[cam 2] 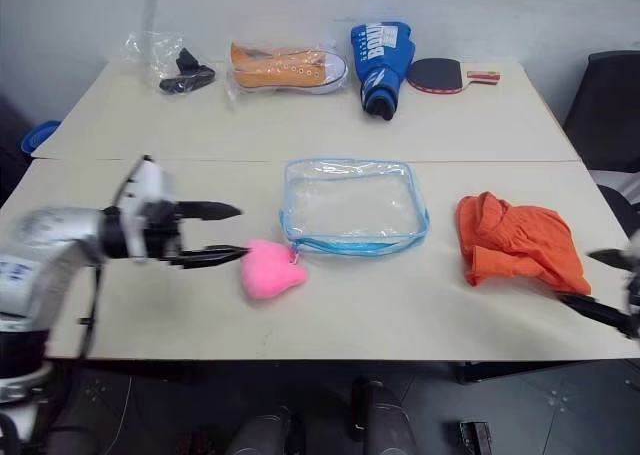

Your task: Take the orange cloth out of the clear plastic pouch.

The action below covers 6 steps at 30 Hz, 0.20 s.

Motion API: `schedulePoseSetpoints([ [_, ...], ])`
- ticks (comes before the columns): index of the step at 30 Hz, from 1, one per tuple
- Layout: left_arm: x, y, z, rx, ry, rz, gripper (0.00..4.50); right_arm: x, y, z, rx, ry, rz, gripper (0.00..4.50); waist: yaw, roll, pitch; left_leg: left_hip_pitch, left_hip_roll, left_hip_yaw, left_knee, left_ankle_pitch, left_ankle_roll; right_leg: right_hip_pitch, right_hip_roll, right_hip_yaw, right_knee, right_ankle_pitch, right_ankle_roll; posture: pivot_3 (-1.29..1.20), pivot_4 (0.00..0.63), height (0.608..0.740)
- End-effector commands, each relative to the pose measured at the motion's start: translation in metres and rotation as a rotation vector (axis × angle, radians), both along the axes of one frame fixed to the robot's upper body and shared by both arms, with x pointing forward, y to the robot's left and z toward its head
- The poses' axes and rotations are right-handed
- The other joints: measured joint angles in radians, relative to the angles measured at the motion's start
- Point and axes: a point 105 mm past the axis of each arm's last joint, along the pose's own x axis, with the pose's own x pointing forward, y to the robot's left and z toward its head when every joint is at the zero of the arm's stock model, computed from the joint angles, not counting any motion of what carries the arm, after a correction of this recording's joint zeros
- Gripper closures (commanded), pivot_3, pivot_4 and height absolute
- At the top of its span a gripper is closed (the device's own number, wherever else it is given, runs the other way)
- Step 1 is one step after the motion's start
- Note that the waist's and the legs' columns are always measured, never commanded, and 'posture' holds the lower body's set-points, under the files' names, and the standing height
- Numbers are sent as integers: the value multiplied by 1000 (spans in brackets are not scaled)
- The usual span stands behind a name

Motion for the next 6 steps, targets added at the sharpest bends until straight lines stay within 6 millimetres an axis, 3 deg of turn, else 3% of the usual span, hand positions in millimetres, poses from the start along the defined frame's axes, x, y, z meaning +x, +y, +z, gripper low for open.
schedulePoseSetpoints([
  [1, -5, 37, 10, 74, -10, 0, 706, -13, -22, 27, 59, -21, -77, 0, -1, 0, 0, 0, 0, 0, 0, -1, 1, 1, 0, 0, 0, 0, 0, 0, 150, 740],
  [3, -7, 54, 14, 109, 13, 4, 706, -19, -34, 33, 82, -22, -127, 0, -4, 0, 0, 0, 0, 0, 0, -3, 4, 1, 1, 0, 0, -1, 1, 0, 150, 740],
  [6, 0, 65, 27, 122, -17, 23, 706, -27, -38, 32, 114, -1, -132, 0, -3, 0, 0, -1, 0, -1, 0, -3, 4, 0, 1, 0, 0, -2, 1, 0, 150, 740],
])
